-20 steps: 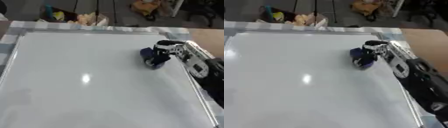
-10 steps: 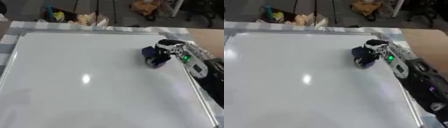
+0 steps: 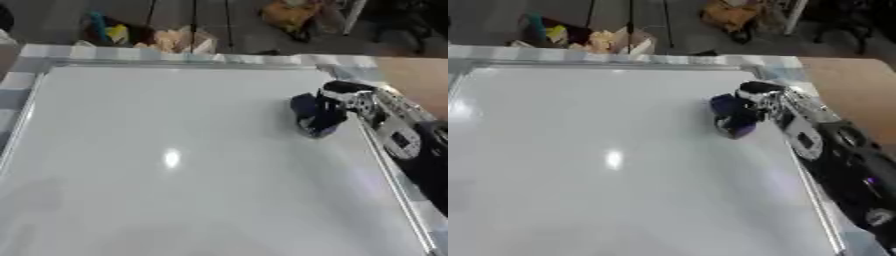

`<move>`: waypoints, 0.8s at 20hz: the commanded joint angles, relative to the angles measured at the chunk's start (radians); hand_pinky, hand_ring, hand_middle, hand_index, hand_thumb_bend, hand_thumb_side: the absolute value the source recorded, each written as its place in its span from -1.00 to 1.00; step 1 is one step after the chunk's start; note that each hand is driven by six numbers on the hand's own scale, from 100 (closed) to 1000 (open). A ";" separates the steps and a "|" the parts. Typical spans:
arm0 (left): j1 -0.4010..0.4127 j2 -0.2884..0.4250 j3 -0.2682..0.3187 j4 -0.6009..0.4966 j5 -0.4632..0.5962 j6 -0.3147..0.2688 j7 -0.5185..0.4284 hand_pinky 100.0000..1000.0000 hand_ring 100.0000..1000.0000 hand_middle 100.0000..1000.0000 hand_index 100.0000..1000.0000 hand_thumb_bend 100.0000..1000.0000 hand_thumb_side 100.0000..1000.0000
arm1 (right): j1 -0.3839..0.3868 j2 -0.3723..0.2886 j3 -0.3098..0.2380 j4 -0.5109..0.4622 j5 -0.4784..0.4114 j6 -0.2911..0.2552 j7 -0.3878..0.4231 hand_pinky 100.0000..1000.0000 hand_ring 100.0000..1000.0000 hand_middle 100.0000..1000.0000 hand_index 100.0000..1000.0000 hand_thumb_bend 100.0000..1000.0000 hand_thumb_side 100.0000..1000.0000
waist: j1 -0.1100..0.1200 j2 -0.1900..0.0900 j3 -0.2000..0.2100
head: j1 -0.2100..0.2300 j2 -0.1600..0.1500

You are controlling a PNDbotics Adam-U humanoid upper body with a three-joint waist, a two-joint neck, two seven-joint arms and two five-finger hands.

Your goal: Wipe the whiteboard clean with a brush.

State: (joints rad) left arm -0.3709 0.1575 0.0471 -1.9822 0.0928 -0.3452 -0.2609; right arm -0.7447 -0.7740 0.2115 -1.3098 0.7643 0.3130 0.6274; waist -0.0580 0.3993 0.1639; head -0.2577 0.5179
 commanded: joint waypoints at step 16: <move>-0.006 0.008 0.000 -0.018 0.001 -0.004 -0.001 -0.41 0.36 0.01 0.14 -1.00 0.87 | 0.050 -0.092 -0.068 0.043 -0.003 0.047 -0.058 -0.19 0.04 -0.66 -0.28 -1.00 -0.02 | 0.012 -0.026 -0.017 | 0.006 -0.010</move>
State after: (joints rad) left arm -0.3706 0.1575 0.0471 -1.9822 0.0928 -0.3460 -0.2612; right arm -0.6936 -0.8170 0.1553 -1.2753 0.7599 0.3553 0.5753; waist -0.0502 0.3970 0.1492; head -0.2533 0.5175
